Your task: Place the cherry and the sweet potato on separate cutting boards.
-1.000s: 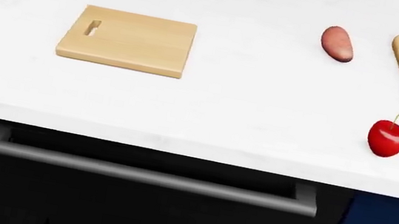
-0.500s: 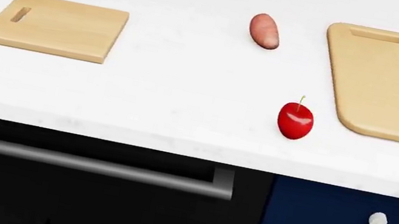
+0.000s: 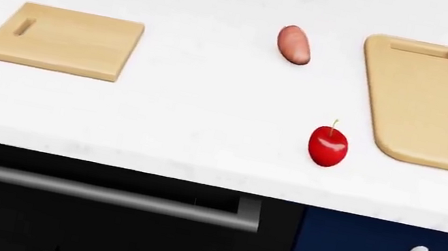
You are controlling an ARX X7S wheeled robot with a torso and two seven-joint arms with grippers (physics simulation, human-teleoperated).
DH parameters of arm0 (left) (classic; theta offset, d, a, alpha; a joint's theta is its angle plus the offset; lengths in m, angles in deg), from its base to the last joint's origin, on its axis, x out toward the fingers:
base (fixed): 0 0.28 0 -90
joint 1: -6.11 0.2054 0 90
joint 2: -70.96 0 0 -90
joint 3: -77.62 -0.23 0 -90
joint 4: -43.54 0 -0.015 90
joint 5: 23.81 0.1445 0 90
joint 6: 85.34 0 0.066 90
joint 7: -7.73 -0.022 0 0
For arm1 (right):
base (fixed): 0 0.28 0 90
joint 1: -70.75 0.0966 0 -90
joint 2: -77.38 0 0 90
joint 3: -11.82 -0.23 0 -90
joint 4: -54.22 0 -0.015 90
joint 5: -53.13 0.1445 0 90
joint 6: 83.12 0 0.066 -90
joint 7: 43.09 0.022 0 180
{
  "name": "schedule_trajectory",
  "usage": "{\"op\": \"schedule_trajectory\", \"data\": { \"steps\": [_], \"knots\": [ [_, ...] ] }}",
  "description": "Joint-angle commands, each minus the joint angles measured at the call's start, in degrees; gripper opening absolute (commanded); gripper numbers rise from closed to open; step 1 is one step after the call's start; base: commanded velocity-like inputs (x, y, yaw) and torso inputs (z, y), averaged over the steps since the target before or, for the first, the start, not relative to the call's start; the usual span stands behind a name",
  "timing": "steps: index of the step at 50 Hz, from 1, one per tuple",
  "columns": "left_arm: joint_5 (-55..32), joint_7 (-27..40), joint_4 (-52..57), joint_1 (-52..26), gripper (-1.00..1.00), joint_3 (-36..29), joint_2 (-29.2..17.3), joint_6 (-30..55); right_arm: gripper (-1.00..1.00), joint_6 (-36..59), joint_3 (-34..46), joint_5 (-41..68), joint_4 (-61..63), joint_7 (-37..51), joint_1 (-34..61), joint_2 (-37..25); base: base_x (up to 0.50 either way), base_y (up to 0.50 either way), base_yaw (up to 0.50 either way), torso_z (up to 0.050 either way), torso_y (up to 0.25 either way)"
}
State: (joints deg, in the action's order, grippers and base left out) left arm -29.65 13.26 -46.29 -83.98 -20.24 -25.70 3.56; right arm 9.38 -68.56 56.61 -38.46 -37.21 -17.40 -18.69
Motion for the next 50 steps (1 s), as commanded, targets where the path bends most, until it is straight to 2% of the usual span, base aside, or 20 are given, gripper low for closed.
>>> {"op": "schedule_trajectory", "data": {
  "steps": [1,28,35,36,37,39,40,44,50],
  "knots": [
    [-0.21,0.48,0.14,-0.05,1.00,-0.95,-0.59,-0.84,1.00,0.09,0.76,0.36,-0.13,0.88,0.24,-0.57,0.00,0.00,0.00,0.050,0.027],
    [-1.61,1.44,0.02,0.10,1.00,-1.90,-1.63,-2.67,1.00,0.15,2.33,0.95,-0.34,2.51,0.58,-1.49,0.00,0.00,0.00,0.050,0.026],
    [-1.01,2.92,0.65,-0.42,1.00,-2.59,-1.59,0.89,1.00,0.13,2.53,1.27,-0.14,2.81,0.63,-1.81,0.00,0.00,0.00,0.000,0.000],
    [-3.72,1.93,1.82,-0.08,1.00,-1.72,-1.36,0.30,1.00,0.75,2.55,1.33,1.21,2.97,0.45,-1.90,0.00,0.00,0.00,0.000,0.000],
    [-4.14,2.23,5.01,0.15,1.00,-1.93,-2.02,4.16,1.00,1.80,2.70,1.23,2.40,3.10,0.55,-2.02,0.00,0.00,0.00,0.000,0.000],
    [-0.17,3.44,8.81,-0.32,1.00,-3.76,-3.20,6.17,1.00,2.70,2.38,3.70,4.47,1.93,1.02,-1.70,0.00,0.00,0.00,0.000,0.000],
    [-4.76,3.03,10.65,-1.41,1.00,-1.93,-2.49,10.60,1.00,4.23,3.28,1.29,5.88,3.03,1.92,-2.24,0.00,0.00,0.00,0.000,0.000],
    [-7.93,2.92,20.19,-6.64,1.00,-2.13,-4.58,23.59,1.00,15.80,2.40,2.90,16.83,3.01,6.28,-3.93,0.00,0.00,0.00,0.000,0.000],
    [-11.88,4.27,29.04,-12.70,1.00,-0.88,-6.23,36.48,1.00,30.00,1.96,5.17,27.18,1.44,13.68,-6.55,0.00,0.00,0.00,0.000,0.000]
  ]
}}
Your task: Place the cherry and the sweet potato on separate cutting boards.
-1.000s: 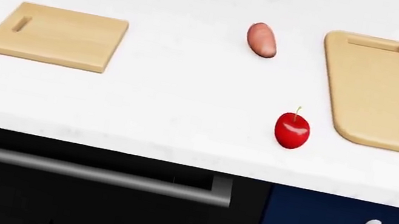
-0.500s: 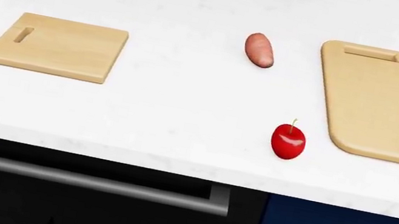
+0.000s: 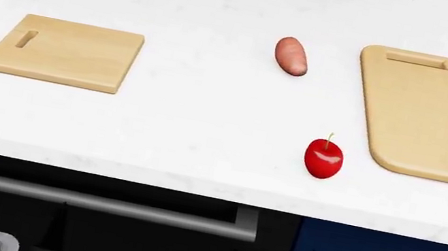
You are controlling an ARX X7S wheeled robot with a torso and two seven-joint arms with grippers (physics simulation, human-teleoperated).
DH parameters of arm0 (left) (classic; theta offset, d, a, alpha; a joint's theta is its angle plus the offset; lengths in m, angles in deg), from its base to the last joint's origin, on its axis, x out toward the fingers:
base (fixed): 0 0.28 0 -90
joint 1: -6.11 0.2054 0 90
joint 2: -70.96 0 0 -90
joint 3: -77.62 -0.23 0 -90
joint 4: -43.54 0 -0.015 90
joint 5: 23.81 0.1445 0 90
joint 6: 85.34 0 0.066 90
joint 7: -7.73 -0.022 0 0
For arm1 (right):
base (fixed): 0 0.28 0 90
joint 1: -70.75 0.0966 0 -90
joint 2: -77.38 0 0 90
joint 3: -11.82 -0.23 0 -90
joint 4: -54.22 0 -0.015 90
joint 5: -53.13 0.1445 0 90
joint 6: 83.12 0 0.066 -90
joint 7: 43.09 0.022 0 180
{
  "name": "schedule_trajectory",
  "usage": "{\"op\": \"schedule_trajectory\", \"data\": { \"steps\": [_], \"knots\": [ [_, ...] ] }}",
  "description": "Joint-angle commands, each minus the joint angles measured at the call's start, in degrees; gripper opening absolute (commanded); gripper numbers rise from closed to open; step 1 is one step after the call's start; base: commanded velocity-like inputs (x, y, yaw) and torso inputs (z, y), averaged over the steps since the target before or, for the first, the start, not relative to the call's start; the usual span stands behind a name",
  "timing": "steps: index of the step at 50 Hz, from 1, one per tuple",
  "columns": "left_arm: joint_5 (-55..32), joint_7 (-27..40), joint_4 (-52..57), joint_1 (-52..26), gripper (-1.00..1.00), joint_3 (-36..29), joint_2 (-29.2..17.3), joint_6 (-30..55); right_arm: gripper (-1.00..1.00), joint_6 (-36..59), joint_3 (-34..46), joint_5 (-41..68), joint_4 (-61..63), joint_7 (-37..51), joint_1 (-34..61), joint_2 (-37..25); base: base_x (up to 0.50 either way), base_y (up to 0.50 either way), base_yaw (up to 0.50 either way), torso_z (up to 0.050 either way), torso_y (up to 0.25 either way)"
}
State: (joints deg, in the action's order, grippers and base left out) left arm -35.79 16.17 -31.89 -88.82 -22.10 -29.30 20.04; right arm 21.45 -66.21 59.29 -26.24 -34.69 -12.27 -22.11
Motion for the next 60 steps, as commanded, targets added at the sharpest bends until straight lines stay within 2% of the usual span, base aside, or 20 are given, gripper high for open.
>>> {"op": "schedule_trajectory", "data": {
  "steps": [1,5,8,12,15,31,54,60],
  "knots": [
    [-6.73,1.12,15.56,-8.84,1.00,1.20,-2.95,21.94,1.00,19.53,-0.37,2.75,15.65,-1.50,9.66,-3.64,0.00,0.00,0.00,0.000,0.000],
    [-9.64,0.36,16.30,-13.67,1.00,2.52,-4.15,28.13,1.00,23.74,-1.82,4.22,17.16,-2.42,12.79,-5.07,0.00,0.00,0.00,0.000,0.000],
    [-11.92,0.04,18.75,-17.47,1.00,3.31,-5.12,32.88,1.00,26.84,-6.54,9.18,18.15,-3.74,14.25,-4.50,0.00,0.00,0.00,0.000,0.000],
    [-13.28,-0.69,19.15,-18.80,1.00,4.06,-6.20,34.87,1.00,30.62,-7.72,10.05,19.05,-3.54,16.13,-5.67,0.00,0.00,0.00,0.000,0.000],
    [-12.85,-1.20,17.64,-18.10,1.00,3.58,-6.74,34.19,1.00,34.13,-9.22,10.96,19.35,-2.96,17.18,-6.28,0.00,0.00,0.00,0.000,0.000],
    [-12.90,-0.70,17.04,-16.80,1.00,4.70,-7.12,32.53,1.00,31.66,-8.96,10.74,19.04,-3.91,14.62,-8.04,0.10,-0.15,0.00,0.000,0.000],
    [-13.27,-0.26,16.17,-18.15,1.00,4.90,-7.67,32.46,1.00,34.25,-8.82,13.54,21.20,-4.81,15.98,-8.22,0.44,-0.14,0.00,0.000,0.000],
    [-12.76,-0.04,15.40,-18.07,1.00,4.36,-7.70,31.94,1.00,40.30,-7.71,17.39,24.84,-6.20,15.95,-8.28,0.15,-0.02,0.00,0.000,0.000]
  ]
}}
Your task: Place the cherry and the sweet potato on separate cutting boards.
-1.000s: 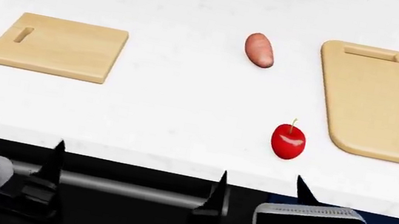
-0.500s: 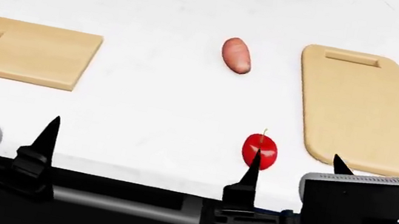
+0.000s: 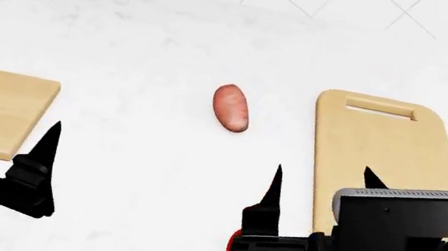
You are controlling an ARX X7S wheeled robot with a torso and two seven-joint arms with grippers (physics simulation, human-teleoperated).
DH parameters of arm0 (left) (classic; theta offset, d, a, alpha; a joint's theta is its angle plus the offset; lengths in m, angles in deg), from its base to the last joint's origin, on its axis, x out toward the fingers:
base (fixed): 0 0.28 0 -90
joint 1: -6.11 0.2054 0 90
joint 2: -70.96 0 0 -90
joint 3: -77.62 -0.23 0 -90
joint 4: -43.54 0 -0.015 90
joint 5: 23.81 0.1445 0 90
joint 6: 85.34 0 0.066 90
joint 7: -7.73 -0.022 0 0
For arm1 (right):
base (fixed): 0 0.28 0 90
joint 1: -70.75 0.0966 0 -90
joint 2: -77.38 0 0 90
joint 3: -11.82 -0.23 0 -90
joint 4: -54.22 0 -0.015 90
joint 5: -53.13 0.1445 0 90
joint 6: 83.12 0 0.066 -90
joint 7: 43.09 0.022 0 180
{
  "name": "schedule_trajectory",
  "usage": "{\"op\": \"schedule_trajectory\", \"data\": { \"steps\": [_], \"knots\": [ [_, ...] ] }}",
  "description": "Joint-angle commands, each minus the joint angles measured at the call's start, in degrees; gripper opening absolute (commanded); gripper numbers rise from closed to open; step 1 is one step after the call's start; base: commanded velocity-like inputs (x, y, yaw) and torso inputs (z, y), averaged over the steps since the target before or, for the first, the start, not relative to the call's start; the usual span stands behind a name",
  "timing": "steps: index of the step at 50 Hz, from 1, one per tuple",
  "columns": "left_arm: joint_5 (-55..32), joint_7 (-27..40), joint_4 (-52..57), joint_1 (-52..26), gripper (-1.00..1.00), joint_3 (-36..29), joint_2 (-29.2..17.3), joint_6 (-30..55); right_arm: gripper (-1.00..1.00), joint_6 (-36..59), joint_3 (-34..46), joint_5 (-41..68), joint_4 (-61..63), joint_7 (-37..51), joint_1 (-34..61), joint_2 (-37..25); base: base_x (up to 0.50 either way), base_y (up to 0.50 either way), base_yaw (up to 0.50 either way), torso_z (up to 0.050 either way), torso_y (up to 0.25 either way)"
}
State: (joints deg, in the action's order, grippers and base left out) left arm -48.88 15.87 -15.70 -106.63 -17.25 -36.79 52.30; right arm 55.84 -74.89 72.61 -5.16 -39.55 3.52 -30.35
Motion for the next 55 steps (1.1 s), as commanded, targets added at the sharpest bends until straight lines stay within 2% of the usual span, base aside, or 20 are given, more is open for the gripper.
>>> {"op": "schedule_trajectory", "data": {
  "steps": [1,12,35,55],
  "knots": [
    [0.30,0.29,-0.77,-0.28,1.00,-0.52,-0.24,-0.26,1.00,7.05,1.43,4.60,4.43,-1.46,0.25,-0.06,0.00,0.00,0.00,0.000,0.000],
    [0.25,0.35,-1.42,-0.10,1.00,-0.58,-0.48,-0.69,1.00,10.74,2.64,7.13,4.50,-2.09,-0.20,0.50,0.00,0.00,0.00,0.000,0.000],
    [-0.45,0.55,-1.23,0.61,1.00,-0.57,-0.93,-1.03,1.00,6.21,4.75,5.35,-4.13,-2.73,-3.26,0.61,0.00,0.00,0.00,0.000,0.000],
    [-0.76,0.85,-1.58,0.57,1.00,-0.99,-1.04,-1.29,1.00,7.47,5.35,6.40,-6.95,-2.73,-2.44,1.24,0.00,0.00,0.00,0.000,0.000]
  ]
}}
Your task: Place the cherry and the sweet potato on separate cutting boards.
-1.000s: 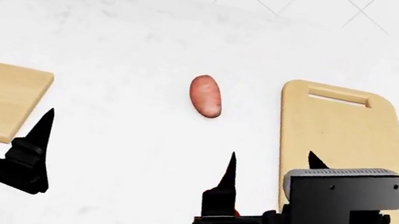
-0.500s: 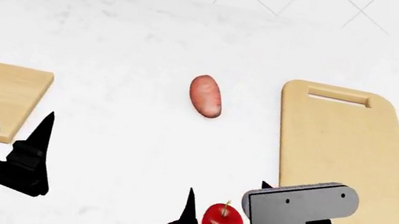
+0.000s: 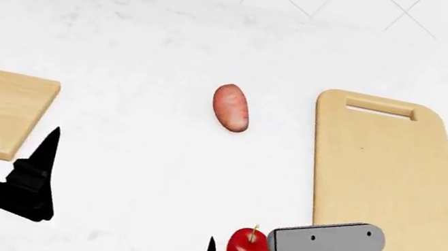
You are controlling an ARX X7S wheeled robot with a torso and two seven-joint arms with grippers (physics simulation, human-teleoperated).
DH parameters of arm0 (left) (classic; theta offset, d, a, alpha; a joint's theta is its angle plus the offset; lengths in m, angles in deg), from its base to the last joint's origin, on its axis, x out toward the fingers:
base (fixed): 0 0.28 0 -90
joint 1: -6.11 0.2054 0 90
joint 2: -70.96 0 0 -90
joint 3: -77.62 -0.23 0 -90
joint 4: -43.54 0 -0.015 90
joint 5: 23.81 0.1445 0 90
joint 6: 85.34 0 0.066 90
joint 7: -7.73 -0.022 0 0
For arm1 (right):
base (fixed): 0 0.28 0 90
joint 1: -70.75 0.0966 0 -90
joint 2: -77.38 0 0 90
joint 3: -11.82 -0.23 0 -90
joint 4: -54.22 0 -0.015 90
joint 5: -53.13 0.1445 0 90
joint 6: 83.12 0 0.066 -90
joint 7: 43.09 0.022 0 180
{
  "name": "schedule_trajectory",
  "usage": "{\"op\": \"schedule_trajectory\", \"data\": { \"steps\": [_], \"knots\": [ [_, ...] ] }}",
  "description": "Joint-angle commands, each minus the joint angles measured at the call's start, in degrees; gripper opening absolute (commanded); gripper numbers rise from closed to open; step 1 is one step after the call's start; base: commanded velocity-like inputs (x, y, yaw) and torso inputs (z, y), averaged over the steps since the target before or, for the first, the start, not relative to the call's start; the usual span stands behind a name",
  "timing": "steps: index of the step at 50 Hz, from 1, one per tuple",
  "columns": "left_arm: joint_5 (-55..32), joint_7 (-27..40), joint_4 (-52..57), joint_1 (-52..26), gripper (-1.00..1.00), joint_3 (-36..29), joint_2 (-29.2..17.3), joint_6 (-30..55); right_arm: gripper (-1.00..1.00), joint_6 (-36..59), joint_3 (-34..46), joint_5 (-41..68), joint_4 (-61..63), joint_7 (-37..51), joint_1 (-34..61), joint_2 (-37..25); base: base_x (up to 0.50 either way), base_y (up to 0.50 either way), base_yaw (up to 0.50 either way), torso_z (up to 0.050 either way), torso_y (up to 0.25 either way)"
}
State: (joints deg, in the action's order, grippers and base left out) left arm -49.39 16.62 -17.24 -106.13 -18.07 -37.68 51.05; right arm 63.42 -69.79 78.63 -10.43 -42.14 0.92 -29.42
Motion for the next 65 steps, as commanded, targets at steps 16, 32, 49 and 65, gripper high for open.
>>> {"op": "schedule_trajectory", "data": {
  "steps": [16,32,49,65],
  "knots": [
    [-0.06,0.04,-1.03,-1.02,1.00,-1.34,-0.25,-0.29,-1.00,-0.22,-0.39,0.29,1.09,1.37,2.83,0.15,0.00,0.00,0.00,0.000,0.000],
    [-0.20,-0.08,-1.76,-0.96,1.00,-1.59,-0.54,-1.01,-1.00,-3.32,1.33,-8.33,-13.17,7.68,16.33,0.52,0.00,0.00,0.00,0.000,0.000],
    [-0.17,0.23,-3.02,-2.13,1.00,-2.31,-0.24,-1.13,-1.00,-11.65,-2.47,-13.03,-32.16,13.79,23.73,2.35,0.00,0.00,0.00,0.000,0.000],
    [-0.53,0.47,-3.02,-3.02,1.00,-2.71,-0.39,-0.70,-1.00,-17.97,-2.80,-13.40,-40.79,13.52,21.72,2.85,0.00,0.00,0.00,0.000,0.000]
  ]
}}
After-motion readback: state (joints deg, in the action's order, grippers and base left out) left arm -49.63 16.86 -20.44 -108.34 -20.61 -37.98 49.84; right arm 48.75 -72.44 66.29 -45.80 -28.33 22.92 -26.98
